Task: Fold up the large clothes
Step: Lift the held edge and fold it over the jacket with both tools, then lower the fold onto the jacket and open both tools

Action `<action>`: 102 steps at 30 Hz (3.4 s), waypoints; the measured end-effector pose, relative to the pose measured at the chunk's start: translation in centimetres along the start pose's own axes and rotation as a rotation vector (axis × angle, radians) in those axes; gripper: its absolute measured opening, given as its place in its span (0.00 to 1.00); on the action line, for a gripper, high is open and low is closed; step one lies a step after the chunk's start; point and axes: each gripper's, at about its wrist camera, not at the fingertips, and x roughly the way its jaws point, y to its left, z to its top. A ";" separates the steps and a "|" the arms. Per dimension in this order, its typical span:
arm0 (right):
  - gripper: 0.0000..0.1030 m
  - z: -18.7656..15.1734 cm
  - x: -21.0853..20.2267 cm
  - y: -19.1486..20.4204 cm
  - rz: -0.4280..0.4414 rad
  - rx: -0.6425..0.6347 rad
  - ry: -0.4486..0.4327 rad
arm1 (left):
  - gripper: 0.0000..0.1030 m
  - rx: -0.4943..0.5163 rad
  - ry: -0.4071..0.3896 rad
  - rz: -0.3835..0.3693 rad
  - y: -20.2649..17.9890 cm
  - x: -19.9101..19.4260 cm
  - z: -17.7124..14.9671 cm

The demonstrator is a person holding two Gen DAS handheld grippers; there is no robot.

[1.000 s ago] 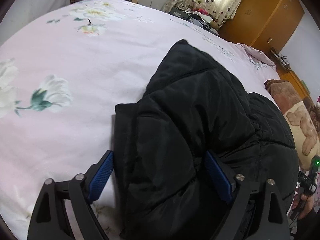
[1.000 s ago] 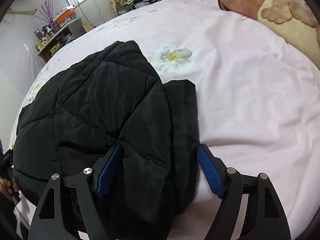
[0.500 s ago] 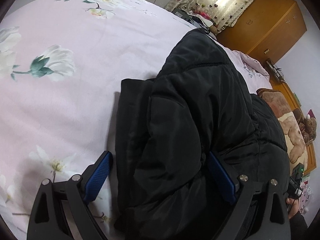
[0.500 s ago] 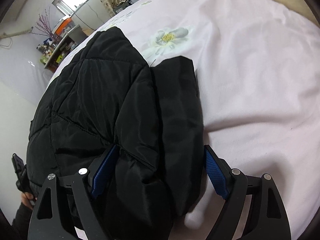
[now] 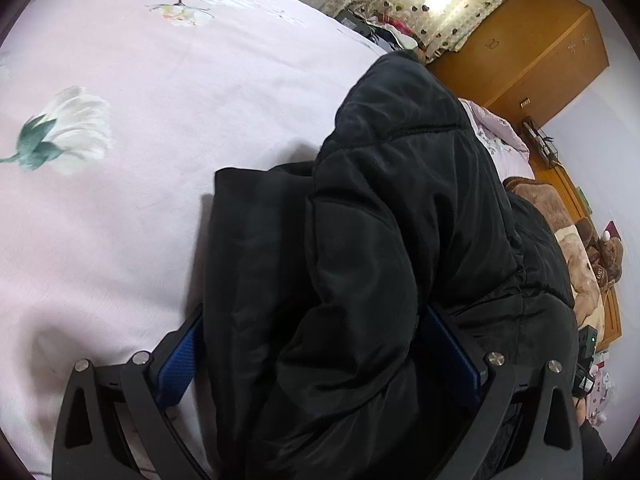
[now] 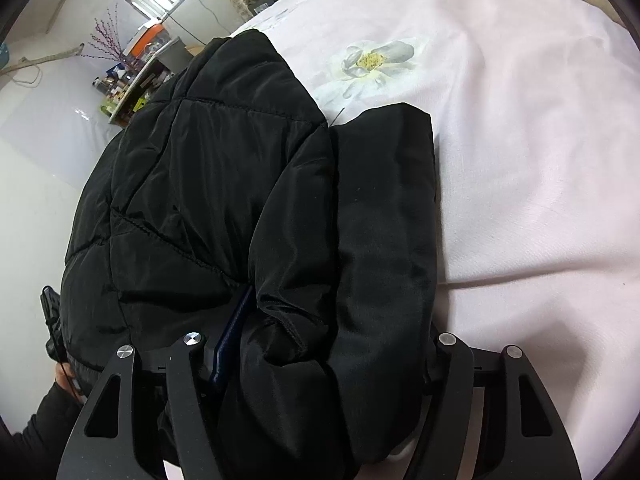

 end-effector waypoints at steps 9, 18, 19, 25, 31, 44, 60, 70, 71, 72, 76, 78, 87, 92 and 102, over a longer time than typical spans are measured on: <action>0.35 0.6 -0.6 2.4 -0.043 -0.038 -0.014 | 0.39 0.060 0.003 0.036 -2.8 -1.6 0.2; 0.23 0.6 -5.7 5.3 -0.086 -0.103 -0.098 | 0.26 0.173 -0.080 0.100 -7.0 -7.3 1.0; 0.22 0.5 -6.5 5.6 -0.086 -0.109 -0.107 | 0.26 0.180 -0.086 0.098 -7.3 -7.9 0.9; 0.22 -1.2 -10.0 6.6 -0.053 -0.122 -0.154 | 0.26 0.183 -0.123 0.077 -7.7 -11.0 0.3; 0.22 -1.1 -11.2 7.9 -0.036 -0.152 -0.178 | 0.26 0.185 -0.155 0.076 -8.0 -12.6 0.8; 0.22 3.9 -8.0 11.8 -0.004 -0.185 -0.194 | 0.26 0.206 -0.224 0.119 -7.6 -13.3 7.7; 0.23 11.5 1.0 11.2 -0.044 -0.184 -0.164 | 0.27 0.180 -0.177 0.166 -4.0 -2.5 12.9; 0.53 11.2 5.6 6.8 -0.040 -0.062 -0.094 | 0.48 0.048 -0.136 0.176 -0.1 -0.1 10.7; 0.53 11.2 5.0 6.8 -0.042 -0.064 -0.103 | 0.51 0.038 -0.139 0.175 -0.1 -0.6 10.7; 0.53 11.0 4.1 6.9 -0.044 -0.067 -0.121 | 0.53 0.025 -0.145 0.186 0.3 -1.3 10.5; 0.53 10.3 0.1 7.3 -0.059 -0.079 -0.222 | 0.53 0.036 -0.240 0.244 -0.6 -4.6 9.6; 0.53 10.1 -1.7 8.1 -0.087 -0.105 -0.298 | 0.53 0.064 -0.298 0.265 -1.7 -6.0 9.6; 0.53 10.3 2.8 11.6 -0.190 -0.240 -0.172 | 0.57 0.091 -0.225 0.349 -0.9 -1.8 13.2; 0.52 10.4 2.9 10.7 -0.222 -0.223 -0.159 | 0.56 0.091 -0.249 0.353 -1.0 -3.0 13.1; 0.53 6.3 -3.9 14.1 -0.199 -0.222 -0.245 | 0.56 0.177 -0.293 0.310 -5.5 -10.1 8.0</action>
